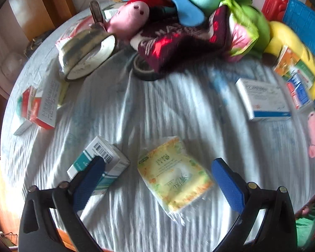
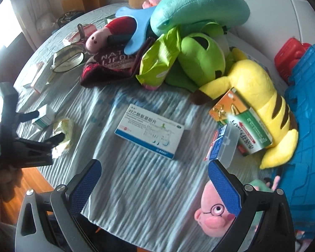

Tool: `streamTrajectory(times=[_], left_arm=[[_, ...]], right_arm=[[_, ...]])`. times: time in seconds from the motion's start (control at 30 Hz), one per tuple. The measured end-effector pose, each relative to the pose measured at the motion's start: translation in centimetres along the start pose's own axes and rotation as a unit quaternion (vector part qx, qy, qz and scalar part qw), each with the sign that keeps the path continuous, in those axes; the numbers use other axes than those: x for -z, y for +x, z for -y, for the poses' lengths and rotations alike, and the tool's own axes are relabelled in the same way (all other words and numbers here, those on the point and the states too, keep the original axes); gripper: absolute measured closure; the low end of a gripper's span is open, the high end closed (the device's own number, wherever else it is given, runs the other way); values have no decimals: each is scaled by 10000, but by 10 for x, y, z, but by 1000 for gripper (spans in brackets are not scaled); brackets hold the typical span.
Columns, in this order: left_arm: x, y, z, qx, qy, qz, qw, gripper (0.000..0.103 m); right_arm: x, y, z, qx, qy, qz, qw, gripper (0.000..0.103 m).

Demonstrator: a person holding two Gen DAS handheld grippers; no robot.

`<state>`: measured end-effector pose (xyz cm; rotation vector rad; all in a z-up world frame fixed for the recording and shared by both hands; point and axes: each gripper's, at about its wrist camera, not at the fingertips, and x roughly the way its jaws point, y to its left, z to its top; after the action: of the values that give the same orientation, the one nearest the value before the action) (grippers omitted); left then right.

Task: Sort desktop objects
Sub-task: 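Grasp the white-teal medicine box with the left tool while the right tool grasps the clear snack packet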

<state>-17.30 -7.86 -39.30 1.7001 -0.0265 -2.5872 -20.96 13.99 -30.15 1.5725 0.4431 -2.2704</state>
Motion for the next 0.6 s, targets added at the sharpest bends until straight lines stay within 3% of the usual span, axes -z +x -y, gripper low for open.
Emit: streamTrajectory(times=[0.23,0.4,0.6], left_arm=[[-4,-1,9,-259,77,112,9996,0],[-11,-16,-16,-559,-6,274,9981,0],[-1,8,-51,-808,275,-122,9963,0]], right_arm=[[6,15,3,-2,155,-263,9995,0],[-1,17,3,-67,187,-229,9995,0],[-7,26,-7,-203,158,-269,9993,0]])
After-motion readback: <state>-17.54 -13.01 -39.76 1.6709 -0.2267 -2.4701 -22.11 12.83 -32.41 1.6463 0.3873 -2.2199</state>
